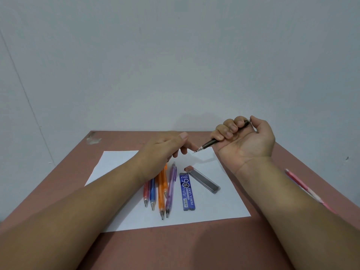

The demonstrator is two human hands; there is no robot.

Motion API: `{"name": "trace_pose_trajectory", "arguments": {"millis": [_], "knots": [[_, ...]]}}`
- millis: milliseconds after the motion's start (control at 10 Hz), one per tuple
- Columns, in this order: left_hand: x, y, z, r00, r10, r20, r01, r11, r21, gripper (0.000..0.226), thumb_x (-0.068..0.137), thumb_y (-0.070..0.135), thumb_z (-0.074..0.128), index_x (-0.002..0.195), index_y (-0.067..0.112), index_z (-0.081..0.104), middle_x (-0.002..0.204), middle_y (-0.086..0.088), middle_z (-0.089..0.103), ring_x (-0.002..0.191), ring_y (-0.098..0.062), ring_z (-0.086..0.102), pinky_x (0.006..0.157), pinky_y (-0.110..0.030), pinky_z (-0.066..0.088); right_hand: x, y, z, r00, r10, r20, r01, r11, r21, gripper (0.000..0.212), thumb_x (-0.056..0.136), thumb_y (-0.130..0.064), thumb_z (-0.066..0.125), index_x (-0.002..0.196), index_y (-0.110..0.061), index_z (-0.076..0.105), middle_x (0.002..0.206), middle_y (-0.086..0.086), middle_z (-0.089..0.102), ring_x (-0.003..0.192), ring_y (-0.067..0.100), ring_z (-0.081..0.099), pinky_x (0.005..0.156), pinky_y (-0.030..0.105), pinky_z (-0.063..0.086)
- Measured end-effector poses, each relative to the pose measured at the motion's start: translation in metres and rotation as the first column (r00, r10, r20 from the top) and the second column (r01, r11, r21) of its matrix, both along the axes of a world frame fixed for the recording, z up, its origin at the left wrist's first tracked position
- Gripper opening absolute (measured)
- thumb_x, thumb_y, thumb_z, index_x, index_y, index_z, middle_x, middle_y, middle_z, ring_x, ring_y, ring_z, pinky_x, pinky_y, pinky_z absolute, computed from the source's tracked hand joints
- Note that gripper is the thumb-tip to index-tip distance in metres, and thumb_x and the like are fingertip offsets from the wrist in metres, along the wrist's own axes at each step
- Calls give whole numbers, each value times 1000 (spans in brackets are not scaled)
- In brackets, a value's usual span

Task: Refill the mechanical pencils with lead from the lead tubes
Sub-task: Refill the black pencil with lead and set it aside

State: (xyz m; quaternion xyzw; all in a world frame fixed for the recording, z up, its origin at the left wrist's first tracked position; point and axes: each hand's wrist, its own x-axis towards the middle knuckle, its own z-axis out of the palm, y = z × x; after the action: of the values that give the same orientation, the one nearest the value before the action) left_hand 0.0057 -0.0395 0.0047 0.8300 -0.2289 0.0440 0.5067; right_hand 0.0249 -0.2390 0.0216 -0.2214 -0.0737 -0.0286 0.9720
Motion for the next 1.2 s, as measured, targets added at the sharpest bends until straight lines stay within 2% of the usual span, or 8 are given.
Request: {"name": "trace_pose_trajectory", "arguments": {"millis": [300,700,800,1000,1200], "knots": [[-1,0,0,1000,-9,-2,9,1000,-12,46,95,59,31,89,50,75,87,17,63,76,1,51,79,-26,43,-2,2,0,1000,1,-3,-1,1000,-1,38,92,-39,38,63,-13,42,63,1,34,51,18,29,55,28,28],[-2,2,-1,1000,9,-28,-9,1000,-1,46,93,63,29,89,52,74,86,20,63,77,3,52,88,-35,49,-3,2,2,1000,13,-5,-13,1000,24,37,94,-31,33,62,-14,42,63,1,33,51,17,27,52,27,30],[-3,2,0,1000,-4,-25,3,1000,-17,48,94,61,30,92,46,76,84,20,62,75,2,50,83,-31,47,-3,2,1,1000,11,-4,-11,1000,18,38,94,-34,35,62,-14,41,63,1,33,51,18,28,53,27,30],[-2,2,-1,999,0,-33,-1,1000,-3,48,93,63,30,92,49,75,85,19,62,76,2,51,87,-36,50,-4,2,1,1000,5,-3,-4,1000,7,38,93,-38,38,64,-14,41,64,1,32,51,17,28,55,28,27],[-3,1,1,1000,-7,-11,7,1000,-23,47,94,59,31,90,46,76,85,17,63,74,2,51,80,-31,47,-4,2,1,1000,13,-5,-13,1000,5,38,93,-36,37,64,-14,42,63,1,33,51,17,27,55,28,28]]}}
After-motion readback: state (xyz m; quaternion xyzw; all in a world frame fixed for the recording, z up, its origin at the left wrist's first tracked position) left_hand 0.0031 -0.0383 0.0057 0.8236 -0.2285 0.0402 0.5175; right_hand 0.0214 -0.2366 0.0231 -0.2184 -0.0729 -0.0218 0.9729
